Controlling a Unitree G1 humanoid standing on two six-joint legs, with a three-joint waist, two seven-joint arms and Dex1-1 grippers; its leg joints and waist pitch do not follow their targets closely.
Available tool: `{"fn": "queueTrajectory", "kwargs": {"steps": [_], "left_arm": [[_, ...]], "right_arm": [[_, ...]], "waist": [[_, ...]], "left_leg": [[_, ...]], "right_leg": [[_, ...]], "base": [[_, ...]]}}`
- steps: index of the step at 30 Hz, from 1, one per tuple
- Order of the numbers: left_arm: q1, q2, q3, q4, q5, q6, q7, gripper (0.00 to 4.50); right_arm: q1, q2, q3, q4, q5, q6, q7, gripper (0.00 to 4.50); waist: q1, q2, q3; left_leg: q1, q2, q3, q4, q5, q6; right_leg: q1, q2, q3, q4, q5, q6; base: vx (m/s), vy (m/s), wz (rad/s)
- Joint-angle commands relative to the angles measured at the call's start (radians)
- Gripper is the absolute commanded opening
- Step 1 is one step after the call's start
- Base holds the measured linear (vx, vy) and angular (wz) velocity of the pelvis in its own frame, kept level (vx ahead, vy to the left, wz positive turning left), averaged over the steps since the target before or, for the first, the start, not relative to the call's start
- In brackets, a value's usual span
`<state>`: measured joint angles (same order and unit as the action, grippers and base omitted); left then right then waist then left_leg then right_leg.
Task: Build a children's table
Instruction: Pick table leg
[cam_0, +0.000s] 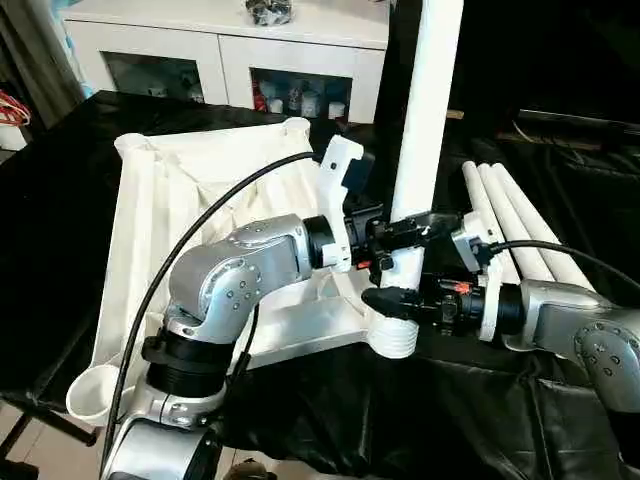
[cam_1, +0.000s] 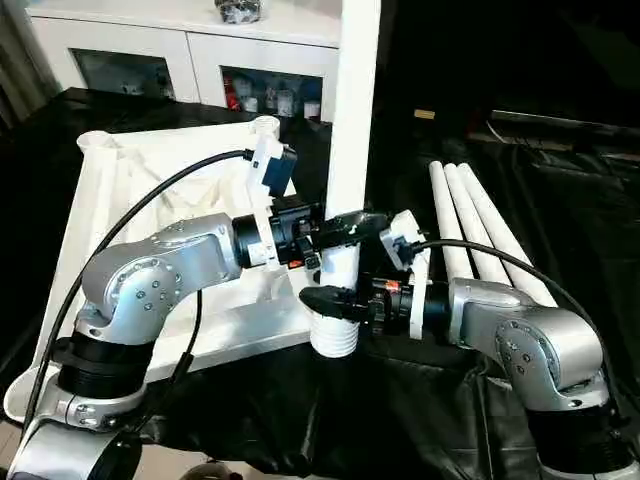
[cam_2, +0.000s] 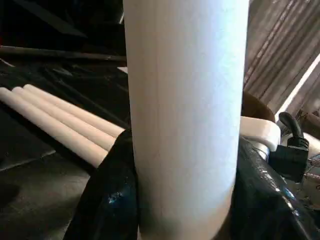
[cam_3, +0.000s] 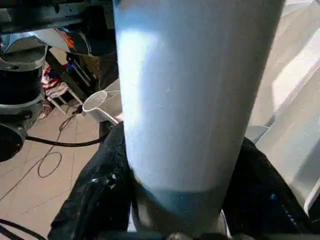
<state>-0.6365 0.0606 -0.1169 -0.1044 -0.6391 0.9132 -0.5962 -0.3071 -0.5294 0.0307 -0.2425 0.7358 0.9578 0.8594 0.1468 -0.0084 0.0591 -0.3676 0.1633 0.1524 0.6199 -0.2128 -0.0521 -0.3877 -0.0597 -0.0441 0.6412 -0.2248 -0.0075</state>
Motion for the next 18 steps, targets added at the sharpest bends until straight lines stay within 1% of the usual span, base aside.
{"fn": "queueTrajectory", "kwargs": {"steps": [1, 5, 6, 7, 10, 11, 12, 13, 14, 15, 16, 17, 18], "left_arm": [[-0.009, 0.002, -0.015, -0.028, -0.021, 0.004, -0.025, 1.90], [-0.011, -0.001, -0.012, -0.029, -0.025, 0.002, -0.027, 1.90], [-0.012, -0.002, -0.011, -0.029, -0.024, 0.001, -0.027, 1.90], [-0.014, -0.001, -0.012, -0.029, -0.028, 0.000, -0.035, 1.90], [-0.014, 0.003, -0.014, -0.035, -0.032, 0.002, -0.042, 1.90], [-0.013, 0.004, -0.015, -0.036, -0.031, 0.002, -0.041, 1.90], [-0.013, 0.004, -0.016, -0.036, -0.030, 0.002, -0.041, 1.90], [-0.012, 0.006, -0.018, -0.036, -0.028, 0.001, -0.042, 1.90], [-0.012, 0.007, -0.020, -0.035, -0.026, 0.000, -0.042, 1.90], [-0.013, 0.010, -0.024, -0.036, -0.020, -0.004, -0.041, 1.90], [-0.013, 0.012, -0.025, -0.036, -0.017, -0.007, -0.040, 2.46], [-0.016, 0.009, -0.021, -0.034, -0.017, -0.009, -0.036, 2.60], [-0.019, 0.005, -0.009, -0.032, -0.031, 0.003, -0.035, 2.60]], "right_arm": [[0.014, -0.022, 0.021, -0.011, -0.010, 0.020, 0.005, 1.90], [0.016, -0.021, 0.027, -0.011, -0.012, 0.017, 0.001, 1.90], [0.016, -0.021, 0.029, -0.011, -0.012, 0.016, 0.000, 1.90], [0.016, -0.020, 0.030, -0.011, -0.014, 0.015, -0.003, 1.90], [0.019, -0.018, 0.033, -0.013, -0.018, 0.012, -0.006, 1.90], [0.021, -0.018, 0.035, -0.014, -0.020, 0.009, -0.008, 1.90], [0.022, -0.018, 0.035, -0.014, -0.021, 0.008, -0.008, 1.90], [0.023, -0.017, 0.036, -0.014, -0.022, 0.007, -0.009, 1.90], [0.024, -0.018, 0.036, -0.015, -0.022, 0.006, -0.010, 1.90], [0.024, -0.017, 0.036, -0.015, -0.021, 0.006, -0.011, 1.90], [0.024, -0.017, 0.035, -0.015, -0.021, 0.006, -0.011, 1.90], [0.025, -0.016, 0.034, -0.015, -0.020, 0.004, -0.012, 1.90], [0.026, -0.014, 0.032, -0.015, -0.020, 0.002, -0.015, 1.90]], "waist": [[0.002, -0.019, -0.065], [0.002, -0.020, -0.065], [0.003, -0.017, -0.065], [0.002, -0.018, -0.065], [0.003, -0.017, -0.065], [0.004, -0.013, -0.065], [0.002, -0.015, -0.065], [0.003, -0.016, -0.065], [0.003, -0.013, -0.065], [0.003, -0.015, -0.066], [0.004, -0.013, -0.066], [0.003, -0.014, -0.065], [0.004, -0.010, -0.066]], "left_leg": [[0.000, 0.055, -0.013, -0.069, 0.007, 0.035], [0.000, 0.055, -0.013, -0.069, 0.006, 0.033], [0.000, 0.055, -0.013, -0.068, 0.008, 0.033], [0.000, 0.055, -0.013, -0.068, 0.007, 0.033], [0.000, 0.055, -0.013, -0.069, 0.006, 0.032], [0.001, 0.056, -0.014, -0.069, 0.003, 0.031], [0.000, 0.056, -0.014, -0.069, 0.000, 0.030], [0.001, 0.056, -0.014, -0.070, 0.000, 0.030], [0.001, 0.056, -0.014, -0.069, -0.001, 0.029], [0.001, 0.055, -0.014, -0.069, -0.004, 0.028], [0.001, 0.055, -0.014, -0.069, -0.002, 0.027], [0.001, 0.056, -0.015, -0.070, -0.003, 0.027], [0.000, 0.055, -0.015, -0.069, -0.005, 0.026]], "right_leg": [[0.057, -0.085, 0.049, -0.074, -0.050, -0.201], [0.058, -0.086, 0.050, -0.075, -0.053, -0.198], [0.057, -0.085, 0.050, -0.075, -0.047, -0.200], [0.057, -0.085, 0.050, -0.075, -0.046, -0.199], [0.057, -0.085, 0.050, -0.074, -0.042, -0.201], [0.056, -0.085, 0.050, -0.074, -0.042, -0.203], [0.057, -0.085, 0.050, -0.075, -0.042, -0.204], [0.057, -0.085, 0.049, -0.074, -0.041, -0.204], [0.057, -0.085, 0.050, -0.075, -0.039, -0.205], [0.058, -0.085, 0.050, -0.074, -0.038, -0.205], [0.058, -0.085, 0.050, -0.074, -0.035, -0.206], [0.058, -0.085, 0.049, -0.074, -0.035, -0.206], [0.058, -0.085, 0.050, -0.073, -0.033, -0.207]], "base": [[0.000, 0.000, 0.00], [0.000, 0.000, 0.00], [0.000, 0.000, 0.00], [0.000, 0.000, 0.00], [0.000, 0.000, 0.00], [0.000, 0.000, 0.00], [0.000, 0.000, 0.00], [0.000, 0.000, 0.00], [0.000, 0.000, 0.00], [0.000, 0.000, 0.00], [0.000, 0.000, 0.00], [0.000, 0.000, 0.00], [0.000, 0.000, 0.00]]}}
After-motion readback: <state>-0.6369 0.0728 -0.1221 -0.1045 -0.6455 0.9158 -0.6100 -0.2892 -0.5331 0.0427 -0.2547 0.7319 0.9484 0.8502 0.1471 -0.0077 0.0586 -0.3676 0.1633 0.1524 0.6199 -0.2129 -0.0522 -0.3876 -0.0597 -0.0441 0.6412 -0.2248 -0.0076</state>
